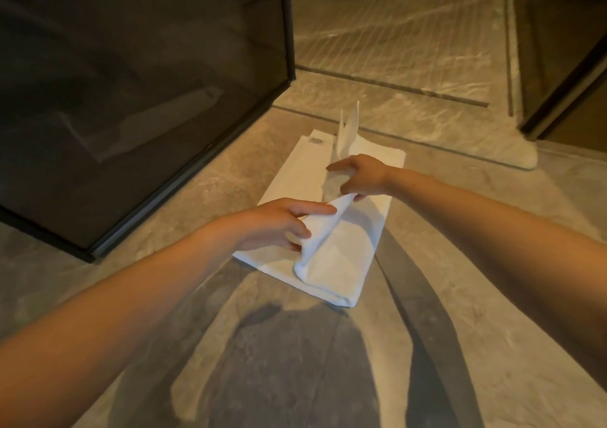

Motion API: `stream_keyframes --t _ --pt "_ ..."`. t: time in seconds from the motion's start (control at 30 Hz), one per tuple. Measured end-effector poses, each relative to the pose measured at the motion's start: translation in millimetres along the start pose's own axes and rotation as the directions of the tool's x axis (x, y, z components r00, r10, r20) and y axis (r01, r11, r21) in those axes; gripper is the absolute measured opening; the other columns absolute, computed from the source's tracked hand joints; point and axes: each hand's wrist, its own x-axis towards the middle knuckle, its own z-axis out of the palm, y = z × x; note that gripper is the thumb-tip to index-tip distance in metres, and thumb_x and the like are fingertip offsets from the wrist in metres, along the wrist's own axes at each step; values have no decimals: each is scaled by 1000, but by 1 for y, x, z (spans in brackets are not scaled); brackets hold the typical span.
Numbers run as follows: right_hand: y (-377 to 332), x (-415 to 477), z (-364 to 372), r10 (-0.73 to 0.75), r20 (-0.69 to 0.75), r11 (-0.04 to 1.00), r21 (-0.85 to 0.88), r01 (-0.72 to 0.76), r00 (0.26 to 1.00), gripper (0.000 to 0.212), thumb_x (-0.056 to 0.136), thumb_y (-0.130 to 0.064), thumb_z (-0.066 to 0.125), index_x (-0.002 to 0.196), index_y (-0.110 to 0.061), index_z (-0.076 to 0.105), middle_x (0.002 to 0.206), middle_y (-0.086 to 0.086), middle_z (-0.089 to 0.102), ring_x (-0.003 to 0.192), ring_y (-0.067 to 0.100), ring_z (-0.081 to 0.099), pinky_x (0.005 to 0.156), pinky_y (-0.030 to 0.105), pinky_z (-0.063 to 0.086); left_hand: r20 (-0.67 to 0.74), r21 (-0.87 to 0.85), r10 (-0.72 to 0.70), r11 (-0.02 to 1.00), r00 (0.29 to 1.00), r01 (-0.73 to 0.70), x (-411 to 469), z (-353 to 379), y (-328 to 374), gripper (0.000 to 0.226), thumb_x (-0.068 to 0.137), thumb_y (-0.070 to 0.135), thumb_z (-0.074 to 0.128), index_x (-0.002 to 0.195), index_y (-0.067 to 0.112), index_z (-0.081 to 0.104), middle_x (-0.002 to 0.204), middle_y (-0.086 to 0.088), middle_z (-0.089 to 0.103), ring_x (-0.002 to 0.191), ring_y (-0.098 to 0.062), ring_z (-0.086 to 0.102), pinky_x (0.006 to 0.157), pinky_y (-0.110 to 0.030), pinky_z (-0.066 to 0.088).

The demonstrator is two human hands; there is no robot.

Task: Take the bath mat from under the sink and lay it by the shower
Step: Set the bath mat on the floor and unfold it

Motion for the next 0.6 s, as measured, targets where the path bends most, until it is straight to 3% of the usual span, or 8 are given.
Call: stream_keyframes --t 0.07,0.17,0.27,0.37,0.5,0.6 --pt "11 -9 -12 -87 10 995 -51 88 996 72 84 -3 61 147 -32 42 155 0 34 123 17 48 80 18 51 52 -77 0 997 999 4 2 5 3 52 93 -6 47 122 31 69 143 11 45 128 -20 47 103 -49 46" --pt "24 -26 -32 -155 23 974 -165 157 988 85 81 -5 64 151 -40 30 160 1 26 144 19 27 111 31 32 133 -213 39 977 990 -10 12 22 8 51 94 -8 44 129 23 64 144 4 47 128 -27 51 99 -48 49" --pt "40 -47 -53 -152 34 981 -121 155 988 90 80 0 63 152 -40 26 162 -3 22 148 15 18 117 36 26 211 -343 68 939 975 9 25 42 15 50 93 -6 40 133 17 61 145 -8 49 129 -35 50 99 -51 47" --pt "62 -71 -72 -135 35 987 -81 138 990 90 82 3 64 154 -34 24 160 -10 23 147 8 16 109 20 21 304 -418 93 907 948 45 40 64 27 50 92 -3 38 135 14 59 146 -14 45 129 -41 48 98 -55 47" --pt "105 -108 -95 -85 8 996 31 85 996 91 85 2 66 155 -32 20 160 -14 19 145 2 13 115 23 18 400 -424 84 900 913 103 65 105 40 51 89 -4 42 133 14 60 145 -16 44 117 -37 56 82 -48 55" --pt "139 -136 -107 -51 -7 996 75 51 999 92 84 -1 68 155 -36 20 161 -15 17 147 4 11 116 26 18 445 -376 54 917 894 131 84 137 44 52 91 -5 40 134 16 59 149 -19 39 118 -38 52 88 -50 54"
